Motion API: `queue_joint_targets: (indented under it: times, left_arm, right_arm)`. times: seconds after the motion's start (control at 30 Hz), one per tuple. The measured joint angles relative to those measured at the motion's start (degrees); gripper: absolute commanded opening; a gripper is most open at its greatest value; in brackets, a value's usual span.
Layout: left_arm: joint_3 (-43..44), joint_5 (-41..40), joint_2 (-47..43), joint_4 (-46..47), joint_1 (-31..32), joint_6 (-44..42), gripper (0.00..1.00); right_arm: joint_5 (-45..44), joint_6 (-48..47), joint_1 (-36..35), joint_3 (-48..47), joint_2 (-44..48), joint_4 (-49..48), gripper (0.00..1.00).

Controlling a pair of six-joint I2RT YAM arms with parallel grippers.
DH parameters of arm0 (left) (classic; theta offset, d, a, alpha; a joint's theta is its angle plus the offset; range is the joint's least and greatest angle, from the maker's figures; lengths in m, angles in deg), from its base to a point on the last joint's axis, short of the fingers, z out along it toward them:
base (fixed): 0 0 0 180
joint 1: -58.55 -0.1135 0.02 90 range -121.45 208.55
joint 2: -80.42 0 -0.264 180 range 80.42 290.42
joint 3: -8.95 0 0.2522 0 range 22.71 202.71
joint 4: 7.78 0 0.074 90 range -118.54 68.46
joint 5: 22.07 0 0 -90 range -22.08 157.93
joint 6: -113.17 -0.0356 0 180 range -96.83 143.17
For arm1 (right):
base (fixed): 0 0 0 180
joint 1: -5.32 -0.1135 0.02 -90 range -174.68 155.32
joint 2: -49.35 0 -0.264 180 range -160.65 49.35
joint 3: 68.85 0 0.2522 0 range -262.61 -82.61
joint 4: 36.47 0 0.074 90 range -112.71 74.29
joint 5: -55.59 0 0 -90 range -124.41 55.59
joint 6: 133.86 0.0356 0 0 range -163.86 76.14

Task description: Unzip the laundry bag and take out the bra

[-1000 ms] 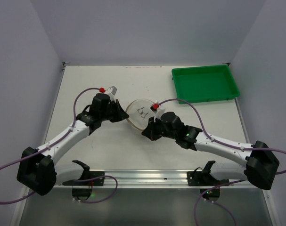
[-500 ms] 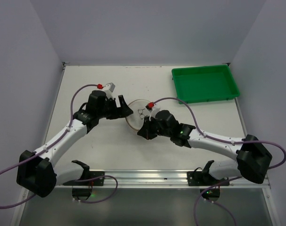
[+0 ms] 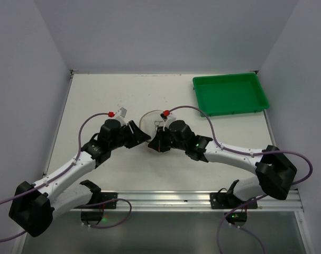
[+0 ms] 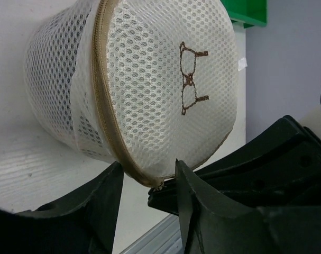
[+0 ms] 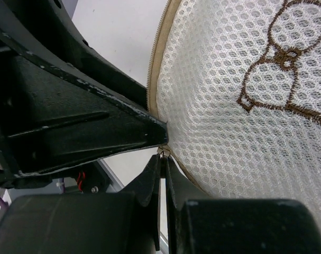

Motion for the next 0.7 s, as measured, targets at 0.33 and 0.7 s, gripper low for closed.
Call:
queue_joint_targets:
  times: [0.33,0.7]
  left_arm:
    - [0.09,-1.03,3.50,3.32,1.16,1.07,0.00]
    - [7.56,-0.42,7.50,-3.26,-3.65,-12.26,0.00]
  right_arm:
    - [-1.57,-1.11,0.00,3.23,3.78,1.18,0.00]
    - [-2.89,-10.21,0.00,4.94,11.41,9.44,0.00]
